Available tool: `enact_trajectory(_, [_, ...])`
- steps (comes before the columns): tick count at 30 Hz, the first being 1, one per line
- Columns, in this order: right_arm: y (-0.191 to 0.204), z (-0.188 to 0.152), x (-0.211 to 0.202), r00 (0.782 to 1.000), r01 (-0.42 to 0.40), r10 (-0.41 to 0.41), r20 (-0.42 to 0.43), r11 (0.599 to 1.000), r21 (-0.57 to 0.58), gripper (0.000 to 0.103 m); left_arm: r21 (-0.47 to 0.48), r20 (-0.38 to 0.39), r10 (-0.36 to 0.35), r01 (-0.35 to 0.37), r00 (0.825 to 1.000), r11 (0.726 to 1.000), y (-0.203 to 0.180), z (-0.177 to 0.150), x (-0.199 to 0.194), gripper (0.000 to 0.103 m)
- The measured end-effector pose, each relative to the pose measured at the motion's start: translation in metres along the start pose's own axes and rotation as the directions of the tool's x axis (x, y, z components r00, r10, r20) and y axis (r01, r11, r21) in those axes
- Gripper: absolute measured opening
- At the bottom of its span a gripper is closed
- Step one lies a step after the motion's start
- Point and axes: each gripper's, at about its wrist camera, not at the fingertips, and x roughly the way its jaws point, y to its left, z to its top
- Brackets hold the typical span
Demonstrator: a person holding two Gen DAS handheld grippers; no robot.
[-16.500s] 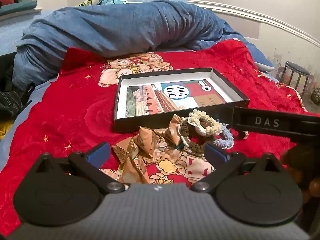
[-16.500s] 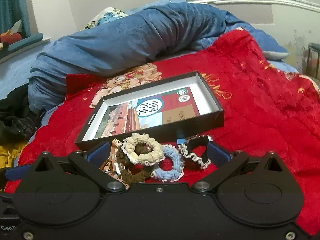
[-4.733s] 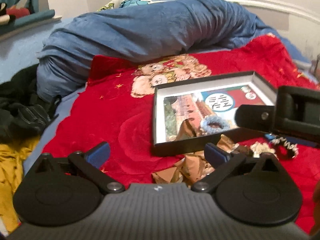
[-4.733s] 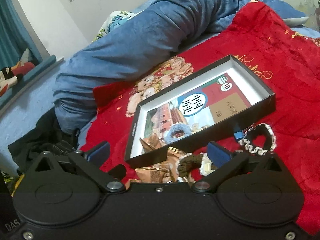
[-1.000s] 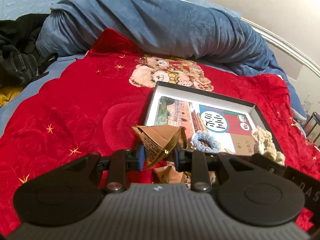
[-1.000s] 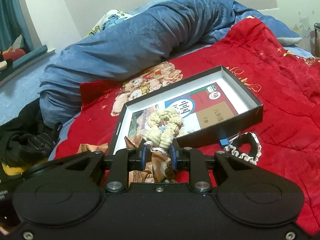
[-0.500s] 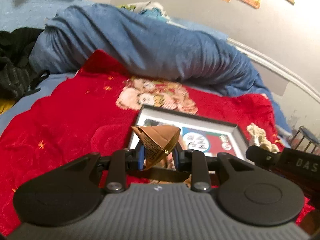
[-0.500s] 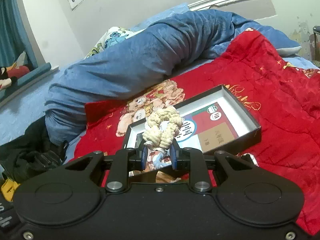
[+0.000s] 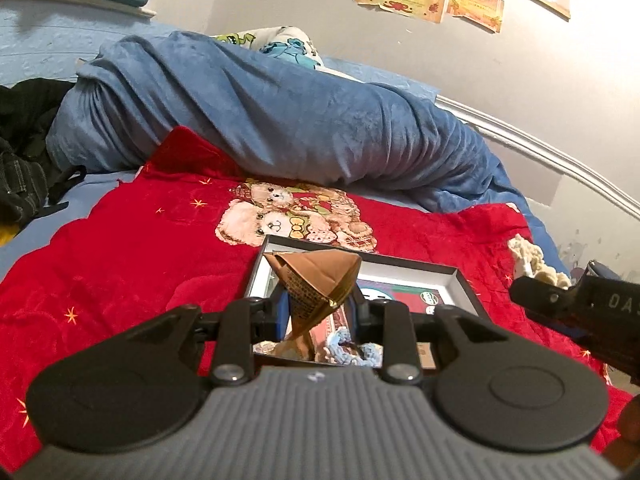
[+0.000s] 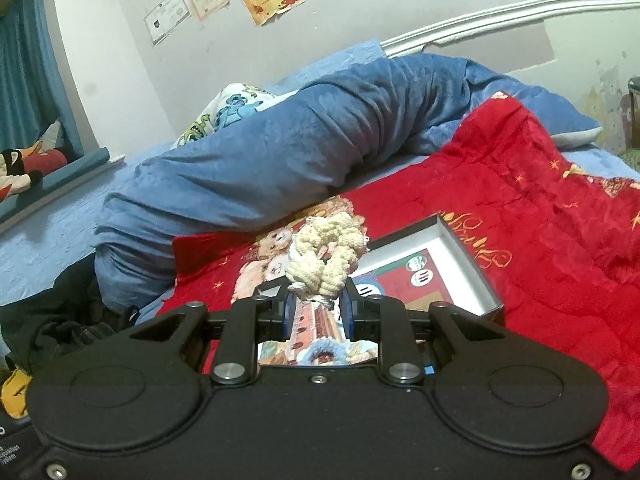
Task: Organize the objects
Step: 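Lift the cream scrunchie with right tool while left tool lifts the paper piece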
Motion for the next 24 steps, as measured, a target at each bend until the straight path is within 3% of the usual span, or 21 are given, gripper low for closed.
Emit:
enact_trajectory(11, [0.002,0.012,-0.01,0.99,0.071,-0.062,0.127,0.995,-0.068,0.022,0.058,0.007,-0.011,0.011,1.0,0.998,-0.017,0.001,0.009,0.032])
enact_trajectory(20, [0.002,0.018,-0.012,0.987,0.063,-0.05,0.153,0.995,-0.082,0.022,0.111,0.022,-0.057,0.054,0.998,0.992,-0.041,0.015,0.012,0.033])
enact_trajectory(24, [-0.004,0.021,-0.01,0.985,0.077,-0.065,0.157,0.995,-0.07,0.022,0.092,0.007,-0.084,0.083,0.996,0.992,-0.051,0.018,0.022,0.033])
